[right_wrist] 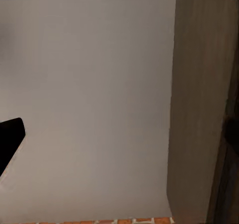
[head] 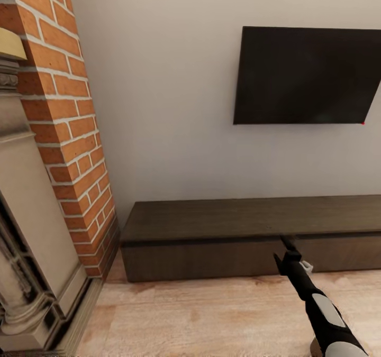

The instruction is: Place each of the two pumpkins and all three candles from the living room inside a cabinet in the living room (use any cabinet), then make sure every cabinet is closed, and position the cauldron so it is next to a table in the living room.

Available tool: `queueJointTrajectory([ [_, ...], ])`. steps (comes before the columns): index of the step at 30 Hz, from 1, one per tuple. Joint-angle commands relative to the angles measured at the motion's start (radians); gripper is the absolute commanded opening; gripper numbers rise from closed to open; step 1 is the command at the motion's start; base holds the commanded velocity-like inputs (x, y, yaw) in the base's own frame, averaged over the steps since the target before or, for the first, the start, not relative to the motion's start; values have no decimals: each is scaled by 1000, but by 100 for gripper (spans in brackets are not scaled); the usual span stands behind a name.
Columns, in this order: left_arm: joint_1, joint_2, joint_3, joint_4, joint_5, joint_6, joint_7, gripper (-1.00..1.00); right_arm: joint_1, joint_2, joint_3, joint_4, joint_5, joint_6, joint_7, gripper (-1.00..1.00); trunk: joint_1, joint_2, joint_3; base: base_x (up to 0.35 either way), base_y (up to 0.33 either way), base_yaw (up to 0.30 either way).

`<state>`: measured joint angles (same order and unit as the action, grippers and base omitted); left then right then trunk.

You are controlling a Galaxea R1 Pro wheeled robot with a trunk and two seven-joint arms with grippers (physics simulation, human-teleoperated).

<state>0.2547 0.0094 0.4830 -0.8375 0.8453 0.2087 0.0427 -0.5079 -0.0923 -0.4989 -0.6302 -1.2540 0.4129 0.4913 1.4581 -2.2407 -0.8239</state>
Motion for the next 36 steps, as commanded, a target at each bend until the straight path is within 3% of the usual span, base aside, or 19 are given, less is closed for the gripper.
queueJointTrajectory([
  [1, 0, 0, 0, 0, 0, 0, 0, 100, -34, 1, -1, 82, 1, -38, 52, 100, 4, -7, -3, 0, 0, 0],
  [6, 0, 0, 0, 0, 0, 0, 0, 100, -96, 2, 1, 257, 4, -143, 228, 100, 23, -42, -19, 0, 0, 0],
  [12, 0, 0, 0, 1, 0, 0, 0, 100, -124, 2, 2, 343, 16, -221, 364, 100, 46, -84, -38, 0, 0, 0],
  [22, -1, 0, -5, 8, 1, 0, -1, 100, -130, -1, 1, 357, 47, -243, 387, 100, 84, -154, -69, 0, 0, 0],
  [24, -1, -1, -18, 13, 0, 0, -3, 100, -129, -1, 1, 357, 49, -244, 384, 100, 88, -161, -72, 0, 0, 0],
  [27, -1, 2, -66, 31, -1, 0, -7, 100, -128, -4, 4, 355, 65, -240, 382, 100, 88, -161, -72, 0, 0, 0],
  [31, 8, 7, -103, 37, -1, -1, -31, 100, -128, -8, 3, 352, 113, -220, 375, 100, 88, -161, -72, 0, 0, 0],
  [36, 37, 16, -106, -20, -2, -13, -89, 100, -128, -10, 2, 350, 132, -167, 373, 100, 88, -161, -72, 0, 0, 0],
])
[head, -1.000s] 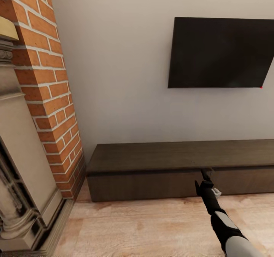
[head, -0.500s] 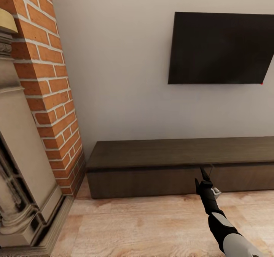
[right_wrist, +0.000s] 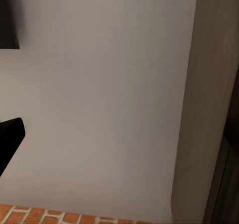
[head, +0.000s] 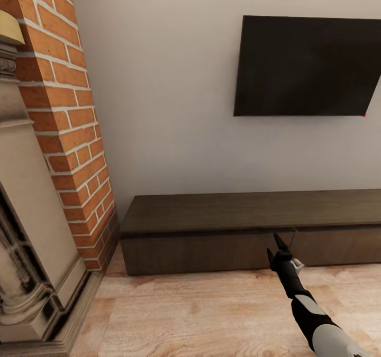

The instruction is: Place each of the two pumpkins and all three candles from the living room inside a cabinet in the living room (use any cabinet), then make sure every cabinet is closed, and position the cauldron so it is next to a table in the living room.

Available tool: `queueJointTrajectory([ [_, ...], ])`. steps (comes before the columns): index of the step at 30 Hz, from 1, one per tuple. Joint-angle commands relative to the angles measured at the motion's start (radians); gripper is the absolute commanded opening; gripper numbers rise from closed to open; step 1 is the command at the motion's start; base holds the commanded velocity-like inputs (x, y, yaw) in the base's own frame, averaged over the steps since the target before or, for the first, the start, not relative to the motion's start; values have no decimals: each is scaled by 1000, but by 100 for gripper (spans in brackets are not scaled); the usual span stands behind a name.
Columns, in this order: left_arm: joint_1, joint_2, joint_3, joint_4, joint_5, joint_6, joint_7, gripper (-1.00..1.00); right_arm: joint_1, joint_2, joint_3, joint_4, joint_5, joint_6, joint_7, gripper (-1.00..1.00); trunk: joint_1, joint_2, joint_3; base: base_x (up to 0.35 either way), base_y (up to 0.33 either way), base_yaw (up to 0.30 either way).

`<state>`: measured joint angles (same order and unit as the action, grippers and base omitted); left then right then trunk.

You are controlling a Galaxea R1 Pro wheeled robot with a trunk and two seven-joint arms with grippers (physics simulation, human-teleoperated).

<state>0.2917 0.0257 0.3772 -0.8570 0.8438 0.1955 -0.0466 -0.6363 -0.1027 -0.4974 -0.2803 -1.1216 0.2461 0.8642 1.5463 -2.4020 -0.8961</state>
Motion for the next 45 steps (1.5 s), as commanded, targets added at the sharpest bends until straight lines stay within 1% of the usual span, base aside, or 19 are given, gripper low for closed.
queueJointTrajectory([
  [1, 26, 4, 0, -68, 0, -4, -19, 100, 0, -1, -1, -2, 5, 23, -1, 100, 0, 0, 0, 0, 0, 0],
  [3, 59, 5, 2, -161, 0, -6, -30, 100, 0, -1, -1, -8, 8, 39, -2, 100, 0, 0, 0, 0, 0, 0],
  [4, 86, 3, 5, -256, -1, -7, -27, 100, 0, -2, -1, -16, 10, 49, -3, 100, 0, 0, 0, 0, 0, 0],
  [5, 95, 2, 8, -299, 0, -6, -18, 100, 0, -2, -1, -20, 10, 53, -3, 100, 0, 0, 0, 0, 0, 0],
  [6, 109, -2, 14, -377, 0, -5, 10, 100, -1, -3, -1, -27, 13, 58, -4, 100, 0, 0, 0, 0, 0, 0],
  [9, 122, -13, 19, -477, 0, -5, 70, 100, -3, -4, 1, -49, 35, 63, -14, 100, 0, 0, 0, 0, 0, 0],
  [11, 128, -25, 22, -537, -1, -4, 105, 100, -3, -4, 2, -69, 62, 65, -47, 100, 0, 0, 0, 0, 0, 0],
  [12, 133, -39, 27, -584, -1, -5, 128, 100, -3, -4, 2, -86, 86, 67, -99, 100, 0, 0, 0, 0, 0, 0],
  [14, 136, -52, 34, -615, -1, -8, 144, 100, -4, -4, 1, -96, 100, 68, -159, 100, 0, 0, 0, 0, 0, 0],
  [16, 138, -65, 43, -634, -1, -11, 154, 100, -4, -4, 0, -103, 109, 73, -210, 100, 0, 0, 0, 0, 0, 0],
  [19, 142, -83, 67, -651, -1, -14, 160, 100, -3, -2, -1, -110, 117, 85, -256, 100, 0, 0, 0, 0, 0, 0],
  [20, 144, -99, 94, -658, -1, -15, 159, 100, -3, -2, -2, -114, 120, 90, -273, 100, 0, 0, 0, 0, 0, 0],
  [25, 148, -131, 162, -660, -1, -15, 156, 100, -2, -1, -3, -128, 125, 96, -294, 100, 0, 0, 0, 0, 0, 0],
  [26, 149, -134, 169, -657, 0, -15, 155, 100, -2, 0, -3, -130, 125, 97, -296, 100, 0, 0, 0, 0, 0, 0],
  [33, 150, -143, 191, -614, 2, -17, 150, 100, 2, 3, -5, -137, 125, 97, -300, 100, 0, 0, 0, 0, 0, 0],
  [41, 150, -145, 199, -572, 6, -42, 154, 100, 4, 5, -7, -140, 125, 91, -290, 100, 0, 0, 0, 2, 0, 0],
  [45, 150, -146, 199, -565, 7, -51, 154, 100, 4, 5, -8, -137, 122, 91, -244, 100, 0, 0, 0, 200, 0, 0],
])
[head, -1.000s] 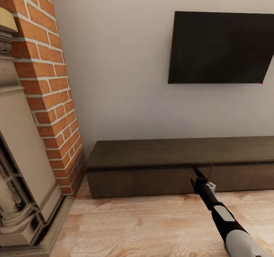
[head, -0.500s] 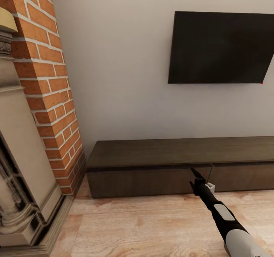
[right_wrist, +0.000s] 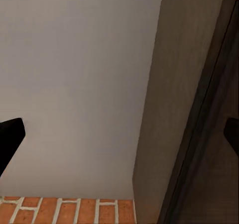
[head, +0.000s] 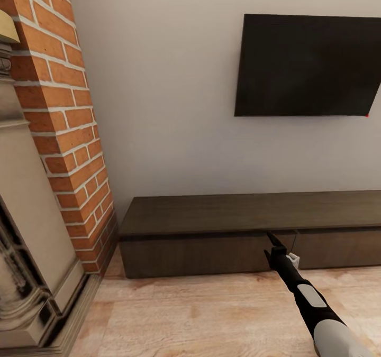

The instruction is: Place each of the two pumpkins and all three candles from the living room inside a cabinet in the living room (use any cabinet), then make sure every cabinet is closed, and position the cauldron so it is next to a table in the living room.

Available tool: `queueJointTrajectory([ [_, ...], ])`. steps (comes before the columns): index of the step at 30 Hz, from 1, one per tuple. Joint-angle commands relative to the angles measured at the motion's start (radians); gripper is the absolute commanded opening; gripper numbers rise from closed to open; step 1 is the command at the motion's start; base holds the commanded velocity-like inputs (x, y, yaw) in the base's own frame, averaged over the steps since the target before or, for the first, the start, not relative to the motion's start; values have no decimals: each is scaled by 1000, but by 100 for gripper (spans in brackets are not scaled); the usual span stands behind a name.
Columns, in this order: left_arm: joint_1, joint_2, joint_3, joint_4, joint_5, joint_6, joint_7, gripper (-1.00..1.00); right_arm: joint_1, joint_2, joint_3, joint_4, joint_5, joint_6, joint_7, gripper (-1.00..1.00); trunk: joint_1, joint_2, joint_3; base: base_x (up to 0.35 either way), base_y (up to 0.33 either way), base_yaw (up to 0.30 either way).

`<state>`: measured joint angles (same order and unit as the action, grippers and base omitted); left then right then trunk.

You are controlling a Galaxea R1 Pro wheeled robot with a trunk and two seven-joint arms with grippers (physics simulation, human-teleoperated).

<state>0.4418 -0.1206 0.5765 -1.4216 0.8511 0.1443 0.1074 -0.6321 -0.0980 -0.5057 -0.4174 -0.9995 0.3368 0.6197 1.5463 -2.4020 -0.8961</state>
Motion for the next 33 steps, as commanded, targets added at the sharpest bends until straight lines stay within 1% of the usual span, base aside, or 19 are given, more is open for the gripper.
queueJointTrajectory([
  [1, 0, 0, 0, 1, 0, -1, 0, 100, 0, 0, 0, 1, 0, 0, 11, 100, 0, 0, 0, 264, 0, 0],
  [5, 0, 1, -1, 3, 0, 3, 2, 100, 0, -4, 0, -1, -1, 6, 38, 100, 0, 0, 0, 301, 0, 0],
  [8, -1, 2, -3, 23, 4, 4, 1, 100, 1, -3, 0, -10, 0, 10, 48, 100, 0, 0, 0, 214, 0, 0],
  [13, -1, 1, -3, 50, 11, 0, -3, 100, 3, -1, 7, -43, 1, 17, 53, 100, 0, 0, 1, 81, 0, -37],
  [18, -2, 1, -1, 54, 14, 1, -4, 100, 4, 4, 3, -48, 1, 9, 57, 100, 0, 0, 6, 11, 0, -129],
  [24, -2, 3, 0, 56, 70, 1, -3, 100, 3, 6, -1, -37, -2, 1, 59, 100, 0, 0, 7, 1, 0, -27],
  [27, -2, 4, 0, 56, 77, 1, -3, 100, 3, 4, -1, -35, -12, 1, 61, 100, 0, 0, 7, 0, 0, -8],
  [28, -2, 4, 0, 56, 80, 1, -3, 100, 3, 4, -1, -34, -22, 1, 61, 100, 0, 0, 7, 0, 0, -6],
  [29, -2, 3, 0, 56, 82, 1, -3, 100, 3, 2, -1, -29, -42, 1, 62, 100, 0, 0, 7, 0, 0, -5],
  [30, -2, 4, 0, 56, 85, 1, -3, 100, 3, 1, -1, -16, -81, 0, 62, 100, 0, 0, 7, 0, 0, -3],
  [33, -2, 3, 0, 56, 88, 1, -3, 100, 2, -1, 0, 26, -136, 0, 63, 100, 0, 0, 7, 0, 0, -2],
])
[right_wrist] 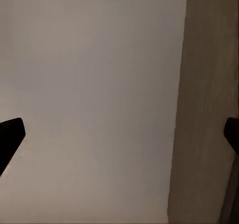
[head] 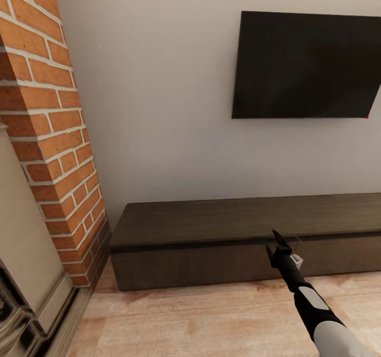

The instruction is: Place each of the two pumpkins and all three candles from the living room inside a cabinet in the living room (use any cabinet), then make sure every cabinet is closed, and position the cauldron so it is next to a table in the living room.

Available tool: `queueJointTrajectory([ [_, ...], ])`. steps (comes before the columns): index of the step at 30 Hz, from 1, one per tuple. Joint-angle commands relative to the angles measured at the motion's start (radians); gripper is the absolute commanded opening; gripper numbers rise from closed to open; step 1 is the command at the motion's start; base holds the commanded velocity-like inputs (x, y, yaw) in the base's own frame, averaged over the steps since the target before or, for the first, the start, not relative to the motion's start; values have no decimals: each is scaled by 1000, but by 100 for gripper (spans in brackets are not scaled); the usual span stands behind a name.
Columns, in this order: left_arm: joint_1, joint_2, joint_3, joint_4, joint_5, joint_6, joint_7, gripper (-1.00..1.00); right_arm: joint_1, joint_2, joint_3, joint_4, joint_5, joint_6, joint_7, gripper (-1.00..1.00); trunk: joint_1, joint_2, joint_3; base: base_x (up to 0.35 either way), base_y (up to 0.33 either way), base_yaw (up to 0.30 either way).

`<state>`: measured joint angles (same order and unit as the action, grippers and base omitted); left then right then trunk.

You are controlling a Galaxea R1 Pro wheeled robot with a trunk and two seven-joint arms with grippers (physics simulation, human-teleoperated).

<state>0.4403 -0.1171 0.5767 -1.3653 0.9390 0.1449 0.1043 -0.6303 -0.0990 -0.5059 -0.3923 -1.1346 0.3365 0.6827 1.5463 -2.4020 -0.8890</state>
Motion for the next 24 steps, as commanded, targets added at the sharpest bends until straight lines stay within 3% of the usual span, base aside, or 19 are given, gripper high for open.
queueJointTrajectory([
  [1, 0, 0, 0, 0, 1, 0, 0, 100, -1, 0, 0, 16, -14, 0, 1, 100, 0, 0, 0, 0, 0, -1],
  [8, 0, 0, 0, 0, 2, 0, 1, 100, -6, -2, 2, 69, -56, -2, 3, 100, 19, -35, -16, 0, 0, 0],
  [17, 0, -1, 0, 0, 3, -1, 1, 100, -7, -2, 3, 78, -62, -4, 2, 100, 54, -98, -44, 0, 0, 0],
  [24, 0, -1, 0, 0, 2, -1, 2, 100, -8, -2, 3, 82, -60, -9, -2, 100, 57, -100, -71, 0, 0, 0],
])
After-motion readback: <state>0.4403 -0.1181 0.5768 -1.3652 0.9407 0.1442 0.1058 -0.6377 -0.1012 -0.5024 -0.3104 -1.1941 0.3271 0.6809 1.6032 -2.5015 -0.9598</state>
